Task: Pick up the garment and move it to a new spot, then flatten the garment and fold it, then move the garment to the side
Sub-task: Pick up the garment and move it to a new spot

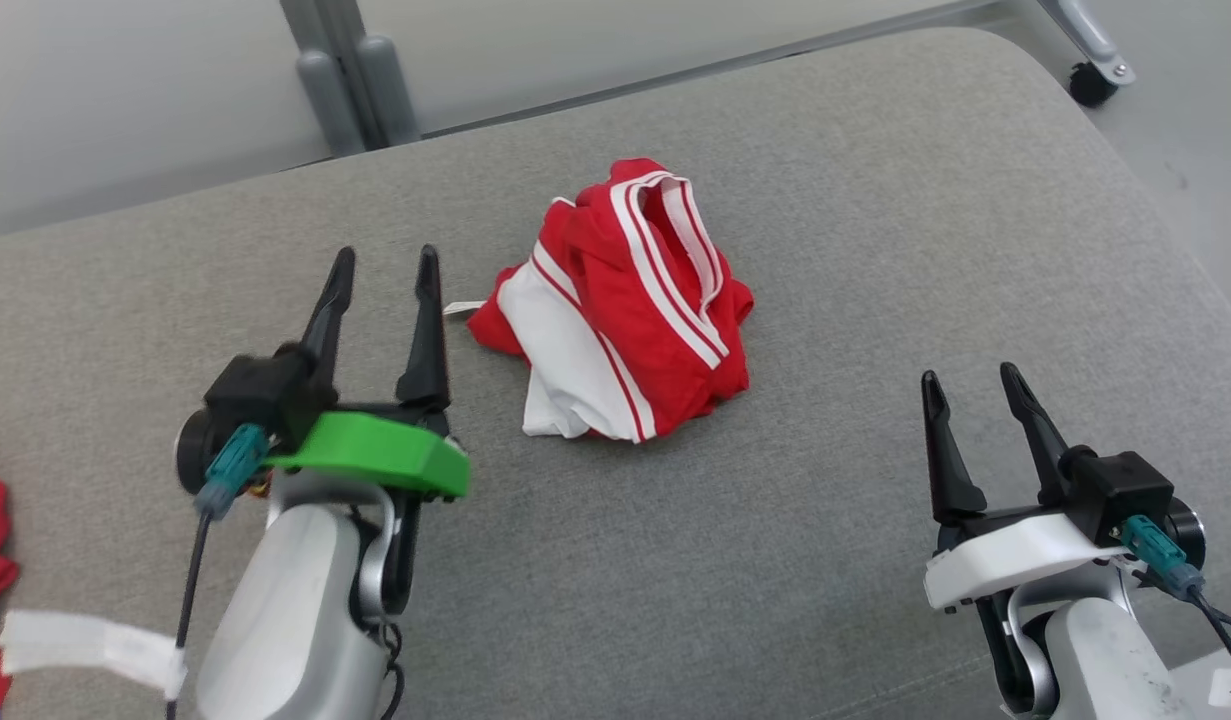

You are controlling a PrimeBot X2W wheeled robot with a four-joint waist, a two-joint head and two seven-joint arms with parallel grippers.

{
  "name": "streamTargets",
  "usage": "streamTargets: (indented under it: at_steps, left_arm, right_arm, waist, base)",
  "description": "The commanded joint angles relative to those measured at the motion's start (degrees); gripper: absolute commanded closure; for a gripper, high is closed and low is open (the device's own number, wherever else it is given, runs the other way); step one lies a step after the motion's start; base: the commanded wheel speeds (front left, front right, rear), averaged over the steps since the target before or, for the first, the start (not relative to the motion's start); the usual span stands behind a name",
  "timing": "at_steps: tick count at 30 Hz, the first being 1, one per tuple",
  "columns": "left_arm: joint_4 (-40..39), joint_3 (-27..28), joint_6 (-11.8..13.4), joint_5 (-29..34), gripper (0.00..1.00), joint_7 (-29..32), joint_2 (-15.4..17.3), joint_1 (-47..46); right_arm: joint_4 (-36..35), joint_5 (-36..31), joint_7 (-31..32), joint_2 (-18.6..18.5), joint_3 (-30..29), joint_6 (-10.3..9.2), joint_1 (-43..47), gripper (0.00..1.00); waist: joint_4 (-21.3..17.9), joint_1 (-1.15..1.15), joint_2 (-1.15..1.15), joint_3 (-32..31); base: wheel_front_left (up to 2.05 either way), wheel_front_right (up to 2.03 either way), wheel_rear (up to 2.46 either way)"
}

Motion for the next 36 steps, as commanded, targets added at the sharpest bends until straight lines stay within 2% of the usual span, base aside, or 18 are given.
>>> streamTargets:
  at_steps: [1,6,12,19,26,36]
  left_arm:
    - [-2.45,2.33,-0.29,1.71,0.00,-0.01,0.57,3.20]
    - [-8.75,9.44,-2.59,5.73,0.00,-0.01,0.21,11.96]
    - [-10.22,14.24,-5.44,9.48,0.00,-0.01,-0.18,18.66]
    - [-9.37,16.64,-7.41,11.85,0.00,-0.01,-0.38,23.70]
    - [-8.74,18.87,-8.17,11.73,0.00,-0.01,-0.65,25.23]
    - [-7.34,18.16,-8.56,10.64,0.00,-0.01,-0.68,25.25]
  right_arm:
    - [0.06,-0.30,-0.19,-0.22,-0.68,-0.10,1.07,0.00]
    - [0.34,0.47,-0.19,-0.19,-2.43,-0.09,2.24,0.00]
    - [0.91,1.13,-0.19,-0.19,-3.18,-0.10,3.11,0.00]
    - [0.97,0.36,-0.19,-0.21,-3.50,-0.10,4.36,0.00]
    - [2.08,-0.43,-0.19,-0.22,-3.44,-0.09,4.93,0.00]
    - [3.02,0.01,-0.19,-0.22,-2.94,-0.10,4.73,0.00]
  waist:
    - [4.79,0.00,0.00,-3.65]
    - [8.08,0.00,0.00,-4.92]
    - [10.55,0.00,0.00,-6.03]
    - [11.89,0.00,0.00,-7.20]
    - [12.56,0.00,0.00,-7.86]
    - [13.07,0.00,0.00,-8.02]
  base:
    - [0.00,0.00,0.00]
    - [0.00,0.00,0.00]
    - [0.00,0.00,0.00]
    - [0.00,0.00,0.00]
    - [0.00,0.00,0.00]
    - [0.00,0.00,0.00]
